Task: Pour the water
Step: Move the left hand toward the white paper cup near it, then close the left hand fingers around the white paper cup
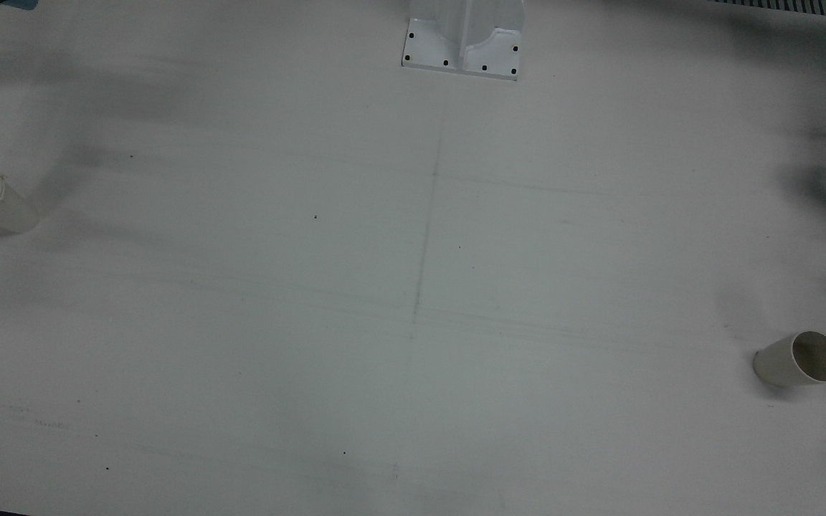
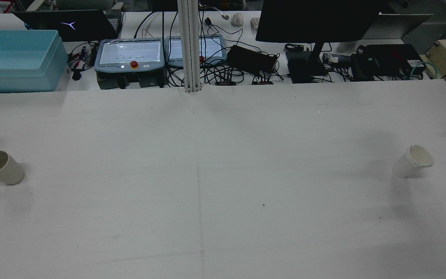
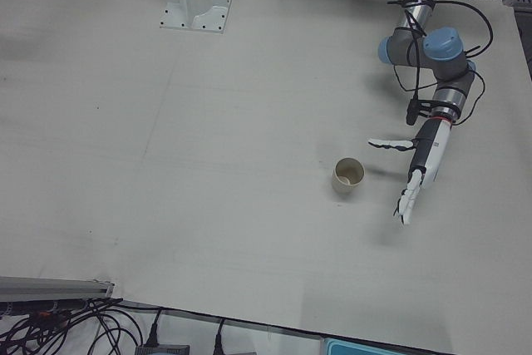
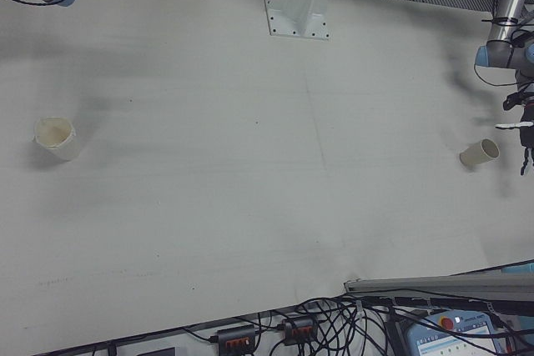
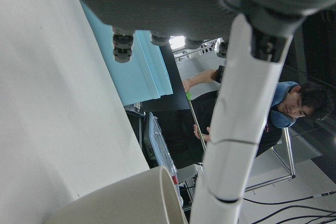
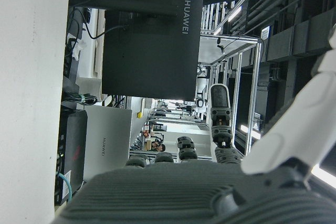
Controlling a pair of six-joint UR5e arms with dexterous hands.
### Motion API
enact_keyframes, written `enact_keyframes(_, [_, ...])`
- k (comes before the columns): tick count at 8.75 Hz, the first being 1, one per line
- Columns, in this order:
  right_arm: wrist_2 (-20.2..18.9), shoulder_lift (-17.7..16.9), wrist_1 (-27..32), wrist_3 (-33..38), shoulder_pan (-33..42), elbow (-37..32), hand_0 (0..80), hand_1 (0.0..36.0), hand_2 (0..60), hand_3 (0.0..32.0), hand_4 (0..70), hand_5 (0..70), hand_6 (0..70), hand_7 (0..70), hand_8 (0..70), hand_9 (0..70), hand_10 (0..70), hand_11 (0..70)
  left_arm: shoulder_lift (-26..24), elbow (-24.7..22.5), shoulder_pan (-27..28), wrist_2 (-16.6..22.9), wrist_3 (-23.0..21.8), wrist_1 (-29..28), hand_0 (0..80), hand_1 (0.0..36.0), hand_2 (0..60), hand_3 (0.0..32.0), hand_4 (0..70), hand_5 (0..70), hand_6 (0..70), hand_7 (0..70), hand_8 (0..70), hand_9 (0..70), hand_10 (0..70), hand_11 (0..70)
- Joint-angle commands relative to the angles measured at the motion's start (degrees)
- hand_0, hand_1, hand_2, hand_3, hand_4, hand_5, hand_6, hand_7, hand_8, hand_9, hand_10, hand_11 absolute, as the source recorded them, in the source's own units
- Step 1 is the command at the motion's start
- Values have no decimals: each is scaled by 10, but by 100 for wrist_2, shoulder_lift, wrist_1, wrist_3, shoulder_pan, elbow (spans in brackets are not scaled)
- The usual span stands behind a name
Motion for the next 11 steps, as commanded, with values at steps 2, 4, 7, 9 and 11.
enact_keyframes(2, [0,56,-3,-12,-13,-163,382,52,121,0,158,279,39,126,1,11,6,11,54,323,341,14,179,-659,791,202,0,134,110,0,0,0,0,0,40,89])
enact_keyframes(4, [0,38,-3,-12,-13,-181,383,52,119,0,159,282,41,128,2,11,6,10,-16,307,351,14,152,-758,708,170,0,122,123,0,0,0,0,0,23,61])
enact_keyframes(7, [0,29,6,-12,-13,-207,381,50,116,0,157,272,39,127,2,11,8,13,-200,447,386,-30,170,-688,788,185,0,26,156,35,0,0,0,0,33,76])
enact_keyframes(9, [9,3,6,-3,-13,-207,379,49,115,0,157,269,36,122,4,10,8,14,-209,622,386,22,144,-714,710,168,0,8,162,32,1,0,0,0,44,91])
enact_keyframes(11, [9,-6,15,-3,-4,-207,378,48,112,0,153,267,34,120,4,10,8,14,-227,667,517,31,39,-706,685,161,0,24,163,16,1,0,0,0,42,88])
